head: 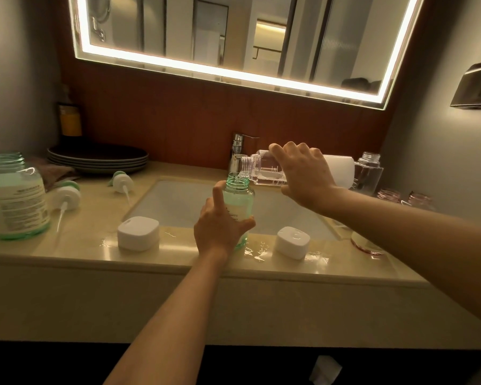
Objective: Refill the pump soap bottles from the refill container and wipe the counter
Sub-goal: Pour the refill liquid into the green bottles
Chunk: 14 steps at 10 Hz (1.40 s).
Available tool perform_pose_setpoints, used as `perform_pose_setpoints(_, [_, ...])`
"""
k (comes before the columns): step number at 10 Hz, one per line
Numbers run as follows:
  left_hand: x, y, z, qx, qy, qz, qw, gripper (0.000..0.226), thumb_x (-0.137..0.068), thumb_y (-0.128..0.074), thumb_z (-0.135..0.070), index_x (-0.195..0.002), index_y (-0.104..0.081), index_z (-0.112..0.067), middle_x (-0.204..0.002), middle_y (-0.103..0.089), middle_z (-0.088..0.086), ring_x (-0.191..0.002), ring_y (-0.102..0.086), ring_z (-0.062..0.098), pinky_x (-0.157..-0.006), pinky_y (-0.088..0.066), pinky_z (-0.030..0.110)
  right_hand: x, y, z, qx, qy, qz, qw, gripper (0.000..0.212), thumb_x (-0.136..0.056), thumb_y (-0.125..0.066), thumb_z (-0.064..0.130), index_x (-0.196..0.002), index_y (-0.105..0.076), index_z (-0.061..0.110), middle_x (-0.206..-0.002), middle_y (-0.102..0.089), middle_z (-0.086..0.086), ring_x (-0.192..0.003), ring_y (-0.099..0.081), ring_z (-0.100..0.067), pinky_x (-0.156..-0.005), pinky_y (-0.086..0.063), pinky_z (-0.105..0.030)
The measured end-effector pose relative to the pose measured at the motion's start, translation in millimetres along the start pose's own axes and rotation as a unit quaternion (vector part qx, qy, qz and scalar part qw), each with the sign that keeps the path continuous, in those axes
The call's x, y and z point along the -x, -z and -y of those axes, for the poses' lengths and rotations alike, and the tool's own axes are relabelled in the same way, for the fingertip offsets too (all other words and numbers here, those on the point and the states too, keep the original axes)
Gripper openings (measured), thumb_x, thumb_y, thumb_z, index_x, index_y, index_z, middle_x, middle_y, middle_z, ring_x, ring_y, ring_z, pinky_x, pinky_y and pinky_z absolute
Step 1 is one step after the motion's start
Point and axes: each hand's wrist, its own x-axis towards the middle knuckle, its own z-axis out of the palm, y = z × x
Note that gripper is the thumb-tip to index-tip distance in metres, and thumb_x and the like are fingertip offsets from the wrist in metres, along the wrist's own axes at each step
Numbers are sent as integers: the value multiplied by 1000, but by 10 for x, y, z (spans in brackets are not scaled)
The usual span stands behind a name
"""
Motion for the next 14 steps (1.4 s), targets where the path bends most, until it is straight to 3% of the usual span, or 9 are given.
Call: perform_pose_setpoints(14, [6,19,17,-2,-7,9,1000,90,-63,-78,-45,-120,-8,-36,-116,-56,9,-99,-55,25,-73,-46,33,-14,21,7,9,5,1,1000,58,-82,-62,16,-132,-33,17,-120,-50,-10,-108,-48,-28,-91,-39,-39])
